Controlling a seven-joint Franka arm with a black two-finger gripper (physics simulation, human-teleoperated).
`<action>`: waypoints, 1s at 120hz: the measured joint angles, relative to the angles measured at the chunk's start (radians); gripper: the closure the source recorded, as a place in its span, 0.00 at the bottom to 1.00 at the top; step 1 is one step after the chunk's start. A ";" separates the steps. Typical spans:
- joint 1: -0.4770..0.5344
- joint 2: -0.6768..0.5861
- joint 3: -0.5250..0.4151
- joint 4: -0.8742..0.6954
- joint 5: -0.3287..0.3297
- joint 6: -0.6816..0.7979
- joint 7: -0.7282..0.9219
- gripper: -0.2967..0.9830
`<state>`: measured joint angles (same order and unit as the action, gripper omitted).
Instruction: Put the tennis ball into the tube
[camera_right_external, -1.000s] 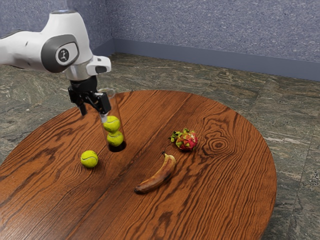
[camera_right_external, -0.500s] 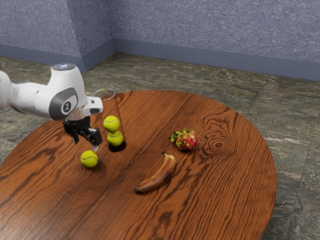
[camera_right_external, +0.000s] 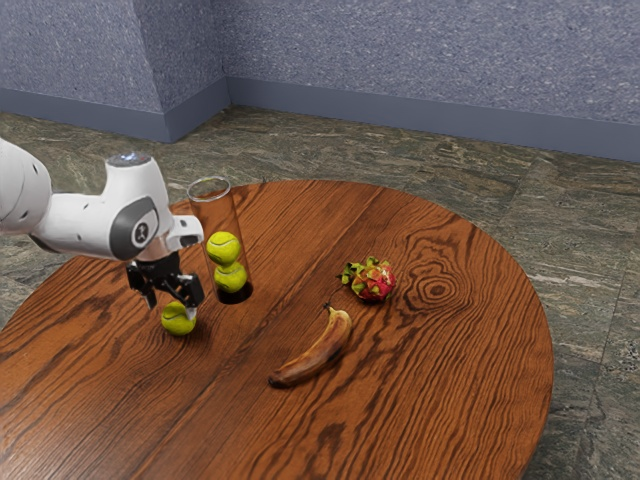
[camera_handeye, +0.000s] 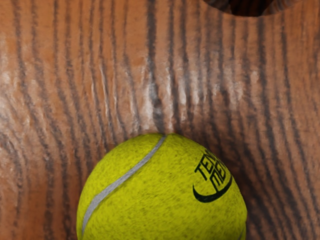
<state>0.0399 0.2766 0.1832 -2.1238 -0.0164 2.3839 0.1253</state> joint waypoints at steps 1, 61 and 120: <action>0.000 0.001 0.000 0.000 0.000 0.000 0.000 0.23; -0.002 0.074 0.001 0.035 -0.030 0.032 0.001 0.38; -0.005 -0.068 -0.020 -0.011 -0.034 -0.010 -0.013 0.50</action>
<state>0.0350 0.2083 0.1633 -2.1352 -0.0505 2.3738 0.1122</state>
